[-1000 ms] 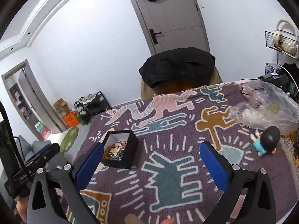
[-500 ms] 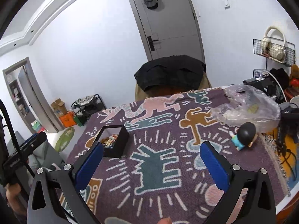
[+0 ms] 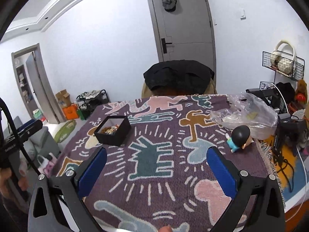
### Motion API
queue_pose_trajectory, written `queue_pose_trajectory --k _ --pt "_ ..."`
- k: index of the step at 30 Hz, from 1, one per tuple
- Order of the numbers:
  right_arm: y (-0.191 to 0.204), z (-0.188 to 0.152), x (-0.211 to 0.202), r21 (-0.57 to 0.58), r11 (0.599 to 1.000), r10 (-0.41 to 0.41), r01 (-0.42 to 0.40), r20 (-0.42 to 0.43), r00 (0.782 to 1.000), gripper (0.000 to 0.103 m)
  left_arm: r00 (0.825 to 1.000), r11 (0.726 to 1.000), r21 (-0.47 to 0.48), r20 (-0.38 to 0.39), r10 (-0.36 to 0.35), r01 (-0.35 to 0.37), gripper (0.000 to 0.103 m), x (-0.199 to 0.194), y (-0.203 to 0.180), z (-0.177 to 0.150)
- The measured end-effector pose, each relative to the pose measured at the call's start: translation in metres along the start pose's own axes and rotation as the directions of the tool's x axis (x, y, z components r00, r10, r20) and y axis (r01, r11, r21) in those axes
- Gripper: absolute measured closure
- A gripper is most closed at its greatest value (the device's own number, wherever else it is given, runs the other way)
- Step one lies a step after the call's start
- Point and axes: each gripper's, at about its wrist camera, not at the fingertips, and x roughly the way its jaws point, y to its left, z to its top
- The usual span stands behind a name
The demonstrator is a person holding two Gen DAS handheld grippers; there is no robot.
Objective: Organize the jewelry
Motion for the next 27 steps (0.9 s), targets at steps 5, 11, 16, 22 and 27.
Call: queue_pose_trajectory --k 5,11,16,22,27 --pt "0.003 -0.006 -0.008 -0.01 0.999 0.032 -0.032 0.001 0.999 0.0 1.0 1.0 0.001 0.001 0.011 -0.011 0.0 -0.01 0.003 -0.014" --pt "0.005 -0.012 -0.015 -0.015 0.999 0.049 -0.049 0.015 0.999 0.0 1.0 1.0 0.012 0.007 0.026 -0.026 0.0 -0.018 0.01 -0.027" --pt "0.0 -0.012 -0.013 0.015 0.997 0.074 -0.074 0.01 0.997 0.0 0.999 0.999 -0.012 0.023 0.043 -0.042 0.0 -0.022 0.023 -0.03" --pt "-0.002 -0.011 -0.014 0.02 0.998 0.064 -0.064 0.017 0.998 0.0 0.998 0.998 -0.026 0.021 0.056 -0.055 0.0 -0.023 0.034 -0.032" --pt "-0.003 -0.011 -0.013 0.025 0.997 0.068 -0.069 0.014 0.998 0.0 0.999 0.998 -0.047 0.011 0.047 -0.047 0.0 -0.021 0.038 -0.033"
